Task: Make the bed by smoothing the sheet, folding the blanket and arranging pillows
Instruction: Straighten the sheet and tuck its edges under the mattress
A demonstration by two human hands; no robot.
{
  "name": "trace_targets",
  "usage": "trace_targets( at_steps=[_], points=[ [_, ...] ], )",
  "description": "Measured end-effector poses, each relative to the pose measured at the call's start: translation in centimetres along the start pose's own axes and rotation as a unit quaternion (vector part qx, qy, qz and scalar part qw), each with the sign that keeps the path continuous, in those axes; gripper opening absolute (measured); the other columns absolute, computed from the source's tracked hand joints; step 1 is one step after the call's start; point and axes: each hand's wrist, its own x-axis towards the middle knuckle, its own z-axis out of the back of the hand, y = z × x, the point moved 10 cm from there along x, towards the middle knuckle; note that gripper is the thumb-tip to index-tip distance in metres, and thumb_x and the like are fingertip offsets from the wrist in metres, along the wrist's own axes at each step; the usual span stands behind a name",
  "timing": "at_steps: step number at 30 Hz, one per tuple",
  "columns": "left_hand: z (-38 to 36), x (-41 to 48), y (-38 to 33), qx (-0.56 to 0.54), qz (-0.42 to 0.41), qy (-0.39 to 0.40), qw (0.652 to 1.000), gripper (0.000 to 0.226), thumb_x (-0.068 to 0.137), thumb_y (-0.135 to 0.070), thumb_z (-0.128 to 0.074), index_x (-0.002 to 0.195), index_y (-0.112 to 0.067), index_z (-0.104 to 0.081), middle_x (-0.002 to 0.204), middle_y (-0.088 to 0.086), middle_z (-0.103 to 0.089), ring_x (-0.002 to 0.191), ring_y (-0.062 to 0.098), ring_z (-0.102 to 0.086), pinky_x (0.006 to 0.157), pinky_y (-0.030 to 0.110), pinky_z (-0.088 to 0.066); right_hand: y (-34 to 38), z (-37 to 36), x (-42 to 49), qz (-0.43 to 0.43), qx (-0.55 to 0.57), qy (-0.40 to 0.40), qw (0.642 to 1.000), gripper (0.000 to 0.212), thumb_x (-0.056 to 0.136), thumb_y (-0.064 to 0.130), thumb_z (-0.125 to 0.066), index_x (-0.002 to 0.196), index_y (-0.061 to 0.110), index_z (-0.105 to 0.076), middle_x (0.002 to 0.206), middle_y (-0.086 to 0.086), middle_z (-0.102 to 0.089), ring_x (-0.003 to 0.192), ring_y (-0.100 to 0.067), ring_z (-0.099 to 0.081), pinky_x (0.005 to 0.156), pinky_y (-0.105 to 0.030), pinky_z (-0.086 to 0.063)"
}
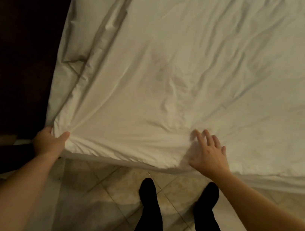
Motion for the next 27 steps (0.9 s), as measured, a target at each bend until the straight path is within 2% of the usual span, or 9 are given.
trace_targets(
  at_steps=[4, 7, 12, 15, 17, 21, 24, 27],
  points=[
    [-1.0, -0.4, 0.1, 0.001, 0.018, -0.005, 1.0, 0.038, 0.087, -0.021, -0.077, 0.11, 0.007, -0.067, 0.112, 0.033, -0.067, 0.099, 0.051, -0.065, 0.083, 0.054, -0.054, -4.4, -1.1, -1.0, -0.03, -0.014, 0.029, 0.999, 0.115, 0.073, 0.044, -0.078, 0.151, 0.048, 0.008, 0.165, 0.006, 0.002, 0.152, -0.035, -0.007, 0.113, -0.062, -0.031],
    [-1.1, -1.1, -0.2, 0.002, 0.018, -0.004, 1.0, 0.037, 0.088, -0.019, -0.077, 0.113, 0.008, -0.067, 0.113, 0.034, -0.067, 0.101, 0.052, -0.064, 0.083, 0.053, -0.052, -5.8, -2.4, -1.9, -0.023, -0.001, 0.047, 0.999, 0.124, 0.068, 0.044, -0.081, 0.151, 0.049, 0.011, 0.165, 0.003, 0.0, 0.152, -0.034, -0.007, 0.112, -0.06, -0.035],
    [-0.9, -1.5, -0.5, -0.006, 0.014, -0.002, 1.0, 0.039, 0.086, -0.015, -0.077, 0.117, 0.005, -0.065, 0.116, 0.033, -0.066, 0.103, 0.051, -0.063, 0.086, 0.052, -0.051, -5.7, -3.0, -1.5, -0.049, 0.056, 0.06, 0.995, 0.106, 0.071, 0.059, -0.07, 0.151, 0.043, -0.002, 0.165, 0.0, -0.008, 0.151, -0.035, -0.009, 0.115, -0.056, -0.032],
    [-0.5, -2.0, -1.1, -0.017, 0.01, 0.002, 1.0, 0.042, 0.084, -0.012, -0.078, 0.122, 0.002, -0.065, 0.121, 0.031, -0.066, 0.108, 0.05, -0.062, 0.09, 0.052, -0.051, -4.0, -1.0, -0.7, -0.057, 0.097, 0.054, 0.992, 0.087, 0.078, 0.061, -0.062, 0.15, 0.031, -0.022, 0.158, -0.003, -0.025, 0.145, -0.032, -0.021, 0.113, -0.05, -0.036],
    [-0.6, -2.4, -1.1, -0.016, 0.03, 0.032, 0.999, 0.05, 0.084, -0.014, -0.079, 0.13, -0.001, -0.062, 0.127, 0.028, -0.064, 0.112, 0.049, -0.061, 0.094, 0.051, -0.052, -1.9, 0.4, -0.5, -0.038, 0.116, 0.053, 0.991, 0.081, 0.083, 0.058, -0.065, 0.151, 0.028, -0.029, 0.157, -0.002, -0.029, 0.144, -0.03, -0.025, 0.111, -0.048, -0.037],
    [0.7, -3.2, -2.0, -0.012, 0.05, 0.085, 0.995, 0.059, 0.083, -0.023, -0.082, 0.135, -0.005, -0.06, 0.131, 0.024, -0.063, 0.116, 0.045, -0.061, 0.098, 0.05, -0.051, 2.7, 3.1, 0.0, -0.015, 0.132, 0.041, 0.99, 0.089, 0.083, 0.059, -0.066, 0.156, 0.03, -0.025, 0.163, -0.002, -0.024, 0.146, -0.03, -0.026, 0.114, -0.047, -0.037],
    [2.7, -3.0, -3.9, -0.031, 0.05, 0.082, 0.995, 0.056, 0.087, -0.021, -0.077, 0.137, -0.003, -0.058, 0.136, 0.022, -0.061, 0.121, 0.043, -0.059, 0.1, 0.048, -0.049, 6.3, 5.0, 0.5, 0.016, 0.139, 0.032, 0.99, 0.088, 0.084, 0.059, -0.066, 0.156, 0.031, -0.025, 0.163, -0.002, -0.025, 0.146, -0.03, -0.028, 0.113, -0.048, -0.038],
    [4.8, -2.2, -7.1, -0.045, 0.038, 0.065, 0.996, 0.059, 0.089, -0.031, -0.074, 0.141, -0.01, -0.055, 0.138, 0.015, -0.062, 0.123, 0.038, -0.059, 0.103, 0.048, -0.048, 9.1, 6.6, 0.9, 0.044, 0.145, 0.033, 0.988, 0.088, 0.085, 0.058, -0.066, 0.156, 0.03, -0.024, 0.163, -0.002, -0.025, 0.146, -0.029, -0.029, 0.112, -0.048, -0.04]
  ],
)
